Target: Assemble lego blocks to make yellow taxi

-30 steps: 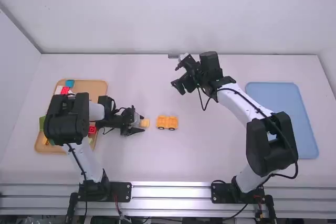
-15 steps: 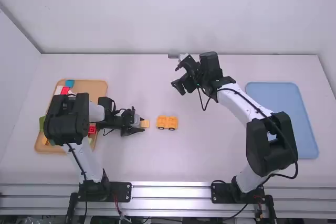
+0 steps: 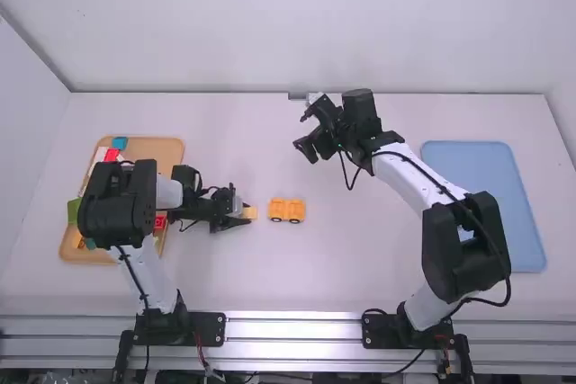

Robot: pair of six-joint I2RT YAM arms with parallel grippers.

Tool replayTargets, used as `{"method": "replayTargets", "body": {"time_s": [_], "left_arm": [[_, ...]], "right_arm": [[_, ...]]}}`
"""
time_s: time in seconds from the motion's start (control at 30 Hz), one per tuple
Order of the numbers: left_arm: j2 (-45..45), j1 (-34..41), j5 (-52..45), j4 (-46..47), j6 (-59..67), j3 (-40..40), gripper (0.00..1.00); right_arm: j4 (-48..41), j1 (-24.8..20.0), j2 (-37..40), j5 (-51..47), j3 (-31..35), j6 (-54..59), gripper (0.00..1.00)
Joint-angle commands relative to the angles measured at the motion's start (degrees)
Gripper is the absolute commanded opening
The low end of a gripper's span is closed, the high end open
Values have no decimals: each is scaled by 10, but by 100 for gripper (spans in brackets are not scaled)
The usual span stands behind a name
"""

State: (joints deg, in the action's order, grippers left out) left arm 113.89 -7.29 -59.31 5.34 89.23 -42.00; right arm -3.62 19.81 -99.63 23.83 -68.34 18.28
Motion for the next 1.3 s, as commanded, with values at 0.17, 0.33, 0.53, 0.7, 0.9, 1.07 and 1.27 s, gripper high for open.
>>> {"method": "replayTargets", "body": {"time_s": [0.17,0.33,0.53,0.7,0.9,1.07,1.27], "left_arm": [[8,2,17,-12,-42,5,32],[8,5,6,-16,-39,3,22],[-2,5,-27,27,-39,-19,15],[-35,6,-38,126,-10,-66,3],[-68,7,-87,257,108,-106,6],[-69,20,-90,289,113,-127,3],[-69,65,-86,241,89,-126,6]], "right_arm": [[7,-14,-5,1,6,15,99],[2,-19,-5,5,6,4,99],[-16,-23,-5,5,6,50,99],[-30,-45,-5,42,6,67,99],[-10,-80,-5,239,60,222,99],[108,-83,-5,278,153,235,99],[245,-54,-5,306,243,202,99]]}}
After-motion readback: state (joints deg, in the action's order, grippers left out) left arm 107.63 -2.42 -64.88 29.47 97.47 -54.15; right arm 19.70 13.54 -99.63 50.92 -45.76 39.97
